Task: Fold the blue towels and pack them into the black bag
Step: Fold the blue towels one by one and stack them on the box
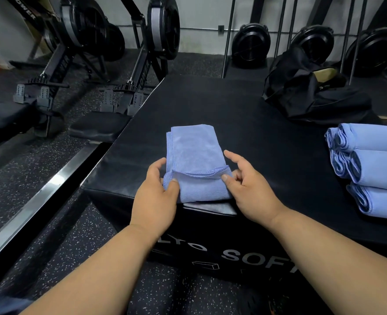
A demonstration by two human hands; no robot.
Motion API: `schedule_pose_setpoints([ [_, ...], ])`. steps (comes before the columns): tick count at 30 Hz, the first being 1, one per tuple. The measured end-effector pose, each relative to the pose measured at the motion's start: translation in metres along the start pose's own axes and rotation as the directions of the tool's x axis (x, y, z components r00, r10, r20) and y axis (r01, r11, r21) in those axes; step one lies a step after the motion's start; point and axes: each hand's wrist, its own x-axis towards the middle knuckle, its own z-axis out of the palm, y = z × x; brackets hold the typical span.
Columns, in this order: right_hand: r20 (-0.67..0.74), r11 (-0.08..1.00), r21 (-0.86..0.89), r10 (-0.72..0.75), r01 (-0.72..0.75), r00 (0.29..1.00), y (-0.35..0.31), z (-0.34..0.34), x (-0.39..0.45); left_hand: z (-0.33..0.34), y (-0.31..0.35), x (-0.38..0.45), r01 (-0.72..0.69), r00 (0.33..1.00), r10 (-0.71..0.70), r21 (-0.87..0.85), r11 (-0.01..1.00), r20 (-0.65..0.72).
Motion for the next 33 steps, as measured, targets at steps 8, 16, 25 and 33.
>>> schedule_pose_setpoints([
  [8,-0.074,0.998,0.006,0.058,-0.058,0.996,0.0,0.005,0.005,0.008,0.012,-0.001,0.025,0.998,-0.017,0.165,0.986,-0.055],
  [16,-0.136,0.979,-0.202,-0.013,-0.014,0.991,0.007,0.012,0.008,0.014,-0.001,0.001,-0.138,0.978,0.161,0.168,0.976,-0.132],
  [25,-0.08,0.778,-0.417,-0.547,0.47,0.834,0.011,0.016,-0.003,-0.002,-0.014,0.013,-0.606,0.782,0.619,0.316,0.73,0.071],
  [33,0.069,0.836,-0.341,-0.434,0.43,0.898,0.012,0.017,-0.001,-0.008,-0.021,0.017,-0.601,0.775,0.632,0.326,0.729,0.014],
])
